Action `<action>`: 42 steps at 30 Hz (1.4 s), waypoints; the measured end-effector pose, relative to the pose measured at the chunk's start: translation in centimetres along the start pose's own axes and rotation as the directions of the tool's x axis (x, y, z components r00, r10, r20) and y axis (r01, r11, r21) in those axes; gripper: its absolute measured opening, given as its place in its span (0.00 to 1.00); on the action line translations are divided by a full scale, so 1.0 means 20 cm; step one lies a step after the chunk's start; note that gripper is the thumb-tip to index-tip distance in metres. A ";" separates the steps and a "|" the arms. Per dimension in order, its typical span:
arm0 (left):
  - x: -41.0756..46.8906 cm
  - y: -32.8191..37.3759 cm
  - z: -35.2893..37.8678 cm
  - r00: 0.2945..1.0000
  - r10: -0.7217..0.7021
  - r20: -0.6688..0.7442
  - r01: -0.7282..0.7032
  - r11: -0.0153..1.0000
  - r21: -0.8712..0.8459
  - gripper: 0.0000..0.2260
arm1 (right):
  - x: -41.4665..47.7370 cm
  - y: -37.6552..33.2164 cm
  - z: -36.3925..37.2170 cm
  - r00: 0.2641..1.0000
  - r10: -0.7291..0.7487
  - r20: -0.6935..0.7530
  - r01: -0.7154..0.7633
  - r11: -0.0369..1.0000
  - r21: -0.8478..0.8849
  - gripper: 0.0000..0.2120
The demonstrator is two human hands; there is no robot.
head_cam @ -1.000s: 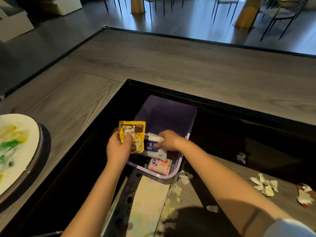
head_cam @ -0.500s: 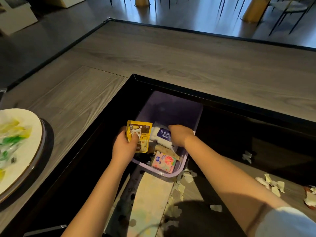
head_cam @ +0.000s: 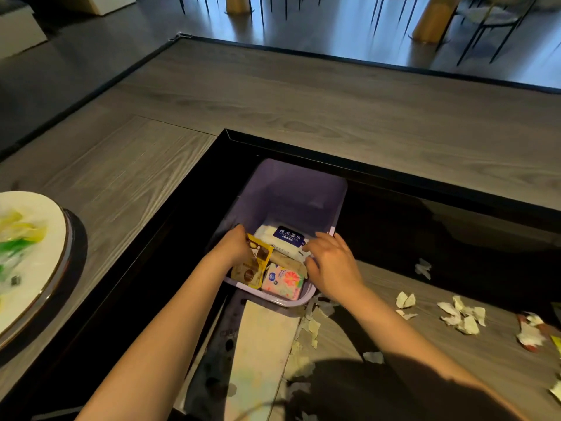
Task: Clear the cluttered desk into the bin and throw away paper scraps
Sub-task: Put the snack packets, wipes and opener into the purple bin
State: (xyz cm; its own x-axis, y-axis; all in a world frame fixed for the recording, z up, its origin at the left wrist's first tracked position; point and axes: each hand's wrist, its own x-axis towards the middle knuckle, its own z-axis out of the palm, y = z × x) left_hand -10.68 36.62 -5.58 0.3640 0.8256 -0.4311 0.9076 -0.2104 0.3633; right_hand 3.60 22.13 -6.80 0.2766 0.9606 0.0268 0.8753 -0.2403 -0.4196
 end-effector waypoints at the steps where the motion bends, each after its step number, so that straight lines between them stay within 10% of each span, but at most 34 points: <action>1: 0.01 0.00 0.02 1.000 0.005 0.010 -0.006 0.998 0.070 0.17 | -0.01 0.00 0.00 1.000 0.004 0.024 -0.005 1.000 0.018 0.15; 10: -0.04 0.05 0.07 0.972 0.219 -0.085 -0.108 0.736 0.669 0.17 | -0.01 -0.03 -0.02 0.998 0.029 0.056 -0.030 0.999 0.014 0.16; 25: -0.76 0.28 0.16 0.774 0.572 -0.270 -0.438 0.793 0.424 0.14 | -0.58 0.15 -0.29 0.975 0.120 -0.186 -0.119 0.993 0.018 0.20; 42: -1.21 1.08 0.99 0.782 0.563 0.266 -0.621 0.670 0.408 0.25 | -1.70 1.02 -0.52 0.836 0.542 -0.088 -0.547 0.836 -0.048 0.24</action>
State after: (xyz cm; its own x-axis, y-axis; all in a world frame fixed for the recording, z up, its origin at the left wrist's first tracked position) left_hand 4.33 1.77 -3.67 0.8517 0.3881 -0.3521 0.4671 -0.8669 0.1741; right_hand 16.18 -16.78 -6.92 0.7403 0.6605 -0.1250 0.5995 -0.7329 -0.3217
